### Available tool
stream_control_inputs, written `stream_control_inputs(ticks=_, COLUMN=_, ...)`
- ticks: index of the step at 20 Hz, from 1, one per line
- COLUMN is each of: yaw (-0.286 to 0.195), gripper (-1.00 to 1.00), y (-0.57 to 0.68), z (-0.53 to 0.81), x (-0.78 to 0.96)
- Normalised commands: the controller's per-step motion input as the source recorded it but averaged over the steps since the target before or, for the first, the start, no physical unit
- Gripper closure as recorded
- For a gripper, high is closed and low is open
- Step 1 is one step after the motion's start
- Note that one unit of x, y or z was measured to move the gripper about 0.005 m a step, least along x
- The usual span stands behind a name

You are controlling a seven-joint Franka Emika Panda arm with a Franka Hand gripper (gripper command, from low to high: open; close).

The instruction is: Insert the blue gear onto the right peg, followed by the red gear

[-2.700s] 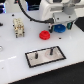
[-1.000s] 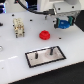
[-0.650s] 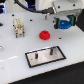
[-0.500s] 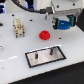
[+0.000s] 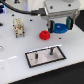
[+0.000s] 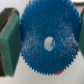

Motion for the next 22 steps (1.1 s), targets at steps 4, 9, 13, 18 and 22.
stream_control_inputs(ticks=4, yaw=0.000, gripper=1.00, y=-0.25, z=0.05, x=0.79)
stream_control_inputs(ticks=9, yaw=0.000, gripper=1.00, y=-0.12, z=0.01, x=0.75)
stream_control_inputs(ticks=13, yaw=0.000, gripper=1.00, y=-0.03, z=-0.02, x=0.45)
stream_control_inputs(ticks=18, yaw=0.000, gripper=1.00, y=-0.15, z=-0.09, x=0.13)
stream_control_inputs(ticks=22, yaw=0.000, gripper=1.00, y=-0.16, z=0.09, x=0.02)
